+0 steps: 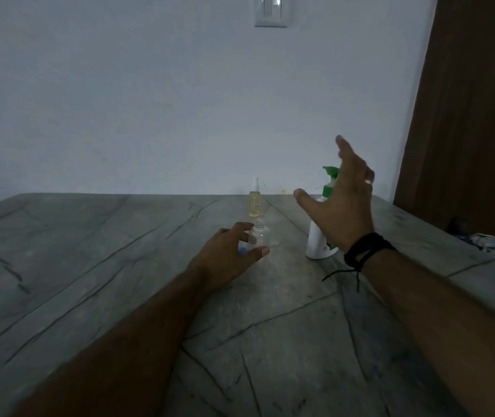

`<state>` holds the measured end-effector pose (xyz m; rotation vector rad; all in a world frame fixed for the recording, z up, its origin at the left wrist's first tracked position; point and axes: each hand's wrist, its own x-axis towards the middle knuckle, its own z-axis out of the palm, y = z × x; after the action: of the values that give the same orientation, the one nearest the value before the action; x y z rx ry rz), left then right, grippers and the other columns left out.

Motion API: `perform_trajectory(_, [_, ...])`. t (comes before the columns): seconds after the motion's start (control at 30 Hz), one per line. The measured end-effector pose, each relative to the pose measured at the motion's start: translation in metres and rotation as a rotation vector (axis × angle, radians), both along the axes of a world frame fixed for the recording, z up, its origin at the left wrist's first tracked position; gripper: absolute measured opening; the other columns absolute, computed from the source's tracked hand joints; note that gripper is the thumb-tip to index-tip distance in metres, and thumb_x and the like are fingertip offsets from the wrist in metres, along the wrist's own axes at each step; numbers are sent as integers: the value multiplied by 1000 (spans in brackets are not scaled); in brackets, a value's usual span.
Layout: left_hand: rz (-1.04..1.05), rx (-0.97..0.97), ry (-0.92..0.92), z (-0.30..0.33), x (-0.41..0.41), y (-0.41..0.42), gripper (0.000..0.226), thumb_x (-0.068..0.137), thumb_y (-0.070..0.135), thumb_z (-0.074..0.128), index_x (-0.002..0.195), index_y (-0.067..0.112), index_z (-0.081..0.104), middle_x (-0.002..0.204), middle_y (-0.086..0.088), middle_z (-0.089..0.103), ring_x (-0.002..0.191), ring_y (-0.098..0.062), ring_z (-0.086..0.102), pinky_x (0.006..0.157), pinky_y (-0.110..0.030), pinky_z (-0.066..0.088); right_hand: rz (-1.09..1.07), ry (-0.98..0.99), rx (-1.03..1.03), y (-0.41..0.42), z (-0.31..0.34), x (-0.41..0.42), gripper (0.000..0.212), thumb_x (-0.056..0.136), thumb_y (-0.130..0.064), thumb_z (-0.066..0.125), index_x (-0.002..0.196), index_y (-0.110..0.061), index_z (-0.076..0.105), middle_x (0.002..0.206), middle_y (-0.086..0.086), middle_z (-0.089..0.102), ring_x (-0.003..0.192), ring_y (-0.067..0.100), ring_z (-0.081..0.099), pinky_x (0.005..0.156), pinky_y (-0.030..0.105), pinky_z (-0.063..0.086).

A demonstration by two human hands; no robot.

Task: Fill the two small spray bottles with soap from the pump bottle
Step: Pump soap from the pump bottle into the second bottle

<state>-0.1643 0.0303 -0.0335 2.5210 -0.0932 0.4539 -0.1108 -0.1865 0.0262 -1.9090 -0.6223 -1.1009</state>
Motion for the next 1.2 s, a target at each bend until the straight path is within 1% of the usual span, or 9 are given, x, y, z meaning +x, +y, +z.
perform_trajectory(0.07, [-6, -3, -2, -1, 1, 1, 75, 74, 77, 50, 134, 34, 39, 131, 9, 55, 99, -3, 43, 77, -21, 33, 12, 124, 29, -10, -7, 13, 115, 71, -42, 86, 158, -27, 13, 151, 6, 34, 126, 5, 27, 106, 10, 21])
perform_trajectory(0.13, [-4, -8, -4, -2, 2, 1, 73, 75, 75, 51, 134, 34, 39, 130, 9, 55, 100, -3, 44, 78, -22, 33, 11, 241, 31, -15, -18, 24, 126, 65, -44, 90, 157, -37, 4, 157, 1, 29, 135, 13, 27, 108, 26, 18])
perform_trajectory(0.3, [-13, -22, -20, -1, -1, 0, 70, 78, 71, 53, 134, 32, 39, 128, 9, 56, 102, -4, 46, 84, -26, 37, 97, 293, 13, -16, -35, 39, 132, 63, -32, 94, 156, -43, 0, 156, 2, 32, 125, 5, 28, 112, 39, 26])
perform_trajectory(0.43, [-29, -41, -17, 2, -3, 0, 68, 80, 67, 54, 135, 30, 39, 129, 7, 56, 104, -6, 46, 87, -27, 38, 148, 313, 44, -11, -34, 44, 125, 69, -12, 88, 155, -43, 3, 149, 2, 40, 122, 19, 42, 108, 46, 40])
perform_trajectory(0.53, [-27, -44, -16, 3, -5, -2, 67, 81, 64, 56, 135, 28, 39, 127, 7, 57, 102, -6, 48, 86, -26, 38, 193, 246, -68, -3, -30, 37, 116, 70, -5, 78, 155, -43, 9, 139, -7, 46, 110, 17, 50, 94, 39, 47])
perform_trajectory(0.7, [8, -33, -38, 4, -4, -5, 67, 81, 62, 59, 134, 26, 41, 123, 7, 59, 101, -8, 52, 80, -25, 39, 373, 260, -590, 13, -26, 16, 100, 74, -16, 73, 153, -47, 19, 137, -9, 55, 96, 14, 59, 80, 29, 50])
perform_trajectory(0.83, [10, -29, -56, 4, -5, -5, 67, 81, 62, 59, 134, 25, 41, 121, 7, 60, 97, -7, 52, 79, -24, 39, 433, 285, -612, 16, -23, 10, 95, 75, -17, 74, 149, -49, 23, 122, -15, 56, 82, 3, 56, 67, 14, 38])
perform_trajectory(1.03, [0, -40, -46, 4, -6, -5, 68, 79, 63, 59, 134, 25, 42, 122, 5, 60, 102, -11, 55, 81, -27, 44, 465, 297, -538, 9, -19, 2, 93, 69, -19, 71, 143, -52, 26, 114, -5, 65, 74, 10, 63, 64, 29, 53])
perform_trajectory(1.2, [8, -25, -28, 4, -3, -5, 69, 80, 62, 60, 135, 25, 40, 125, 3, 59, 98, -8, 51, 79, -25, 41, 511, 344, -556, 8, -19, 0, 92, 71, -18, 73, 144, -51, 27, 105, -2, 68, 71, 11, 63, 61, 23, 52])
